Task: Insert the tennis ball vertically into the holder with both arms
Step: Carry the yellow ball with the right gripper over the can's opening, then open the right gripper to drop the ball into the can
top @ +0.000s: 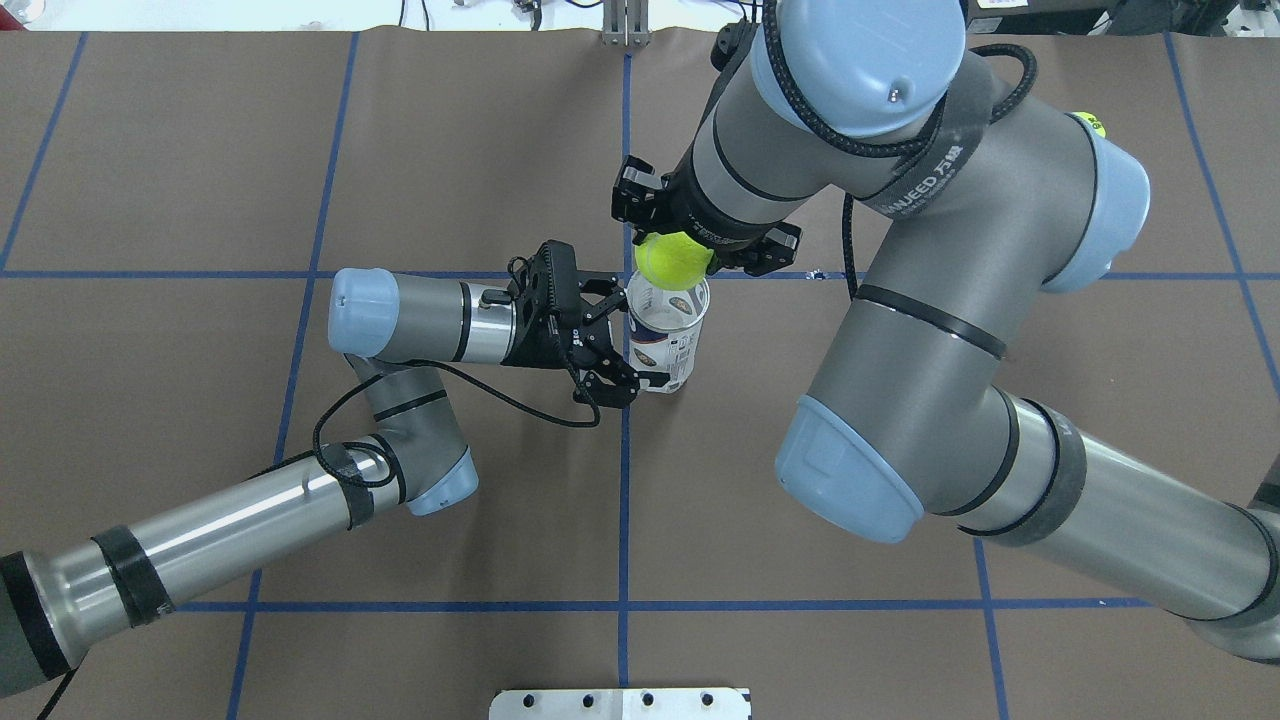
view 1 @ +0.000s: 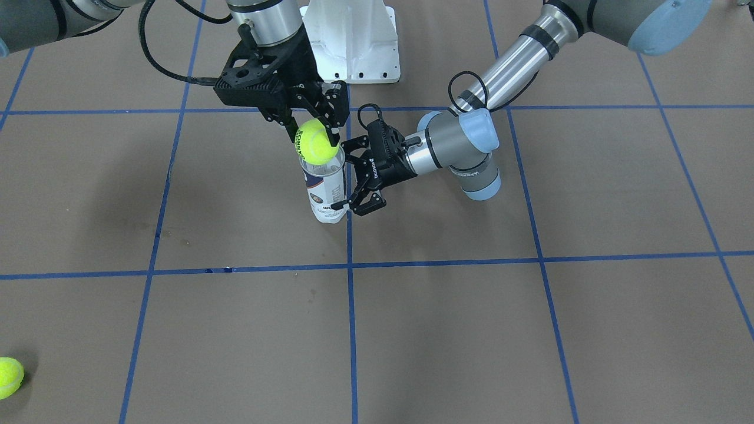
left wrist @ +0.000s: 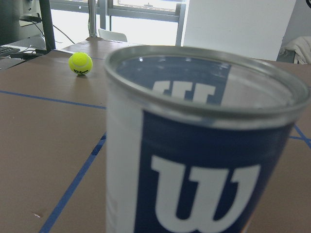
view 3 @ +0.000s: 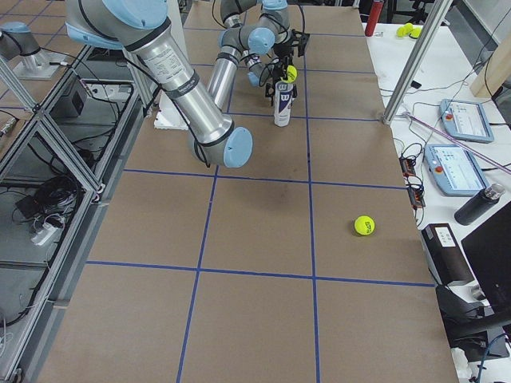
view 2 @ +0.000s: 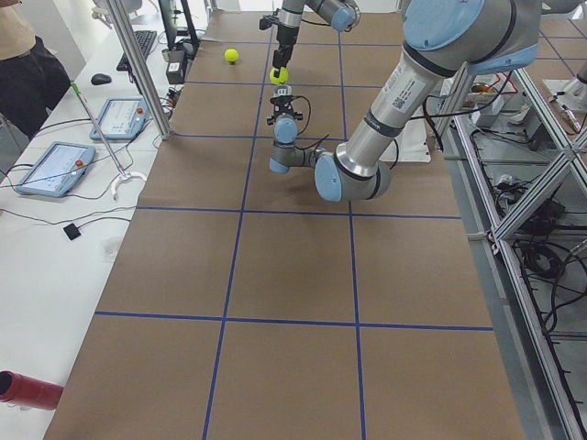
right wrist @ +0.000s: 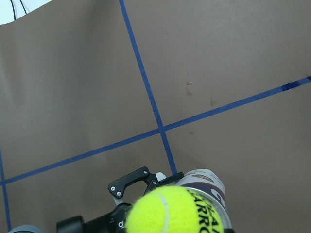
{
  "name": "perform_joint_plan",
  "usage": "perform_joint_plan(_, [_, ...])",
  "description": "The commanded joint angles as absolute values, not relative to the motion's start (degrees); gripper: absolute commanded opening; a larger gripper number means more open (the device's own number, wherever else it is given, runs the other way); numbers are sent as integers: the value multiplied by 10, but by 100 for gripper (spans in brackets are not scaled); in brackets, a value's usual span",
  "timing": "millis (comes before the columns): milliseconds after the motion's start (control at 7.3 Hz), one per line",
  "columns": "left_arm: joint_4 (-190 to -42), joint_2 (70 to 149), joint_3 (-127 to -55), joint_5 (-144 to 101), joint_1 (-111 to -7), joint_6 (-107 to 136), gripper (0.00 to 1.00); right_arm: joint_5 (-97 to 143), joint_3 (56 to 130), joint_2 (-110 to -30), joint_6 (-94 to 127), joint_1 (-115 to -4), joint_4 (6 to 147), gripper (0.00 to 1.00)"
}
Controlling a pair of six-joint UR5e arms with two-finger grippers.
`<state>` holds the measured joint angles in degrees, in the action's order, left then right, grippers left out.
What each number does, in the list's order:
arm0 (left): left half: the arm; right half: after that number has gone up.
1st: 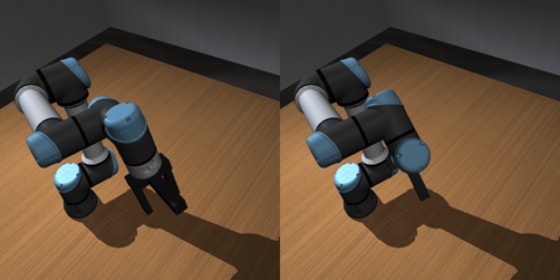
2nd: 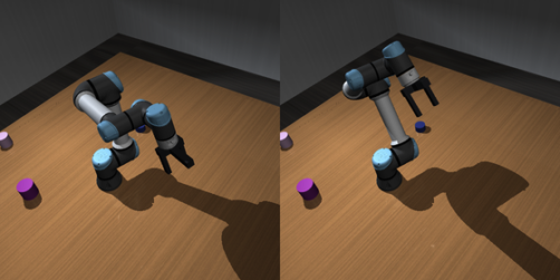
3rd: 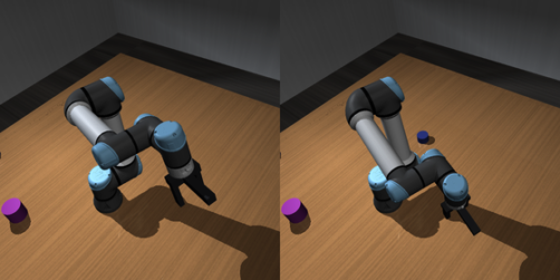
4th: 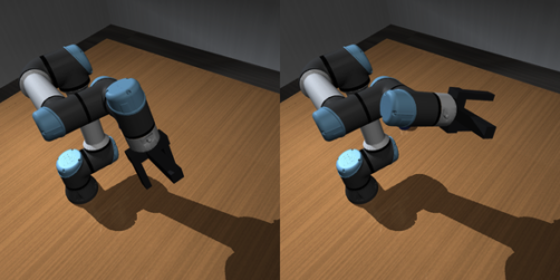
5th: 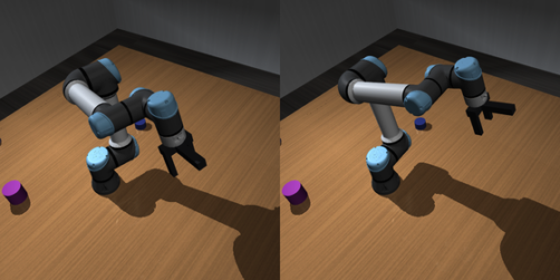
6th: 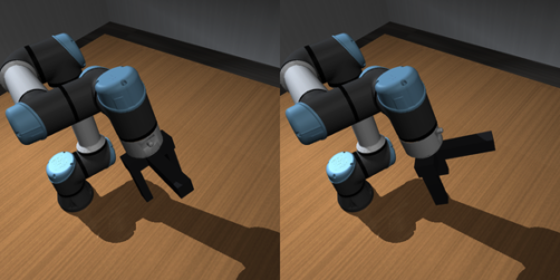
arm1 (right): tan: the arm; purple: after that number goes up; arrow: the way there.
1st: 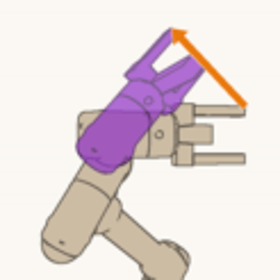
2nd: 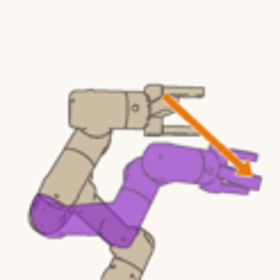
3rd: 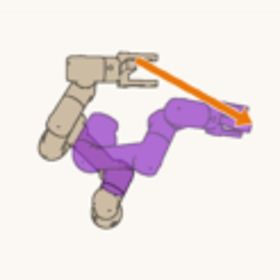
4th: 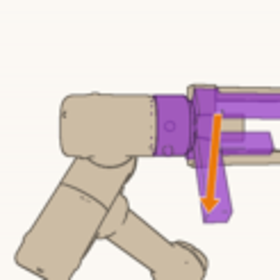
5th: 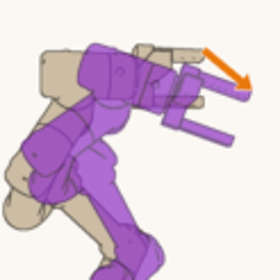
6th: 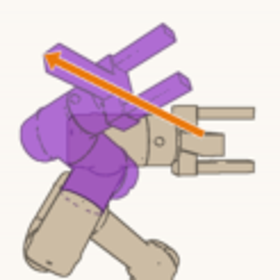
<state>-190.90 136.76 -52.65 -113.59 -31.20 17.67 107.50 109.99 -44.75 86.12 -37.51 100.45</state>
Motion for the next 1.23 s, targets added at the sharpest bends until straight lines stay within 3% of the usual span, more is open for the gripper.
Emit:
perform_joint_plan(0, [-1909, 1368, -526, -1136, -312, 177, 95, 1064, 1100, -449, 861, -370, 1005, 80])
perform_joint_plan(274, [-1909, 1368, -526, -1136, -312, 177, 95, 1061, 1100, -451, 860, -370, 1005, 98])
perform_joint_plan(1096, [-1908, 1368, -526, -1136, -312, 178, 95, 1071, 1111, -448, 833, -394, 1042, 99])
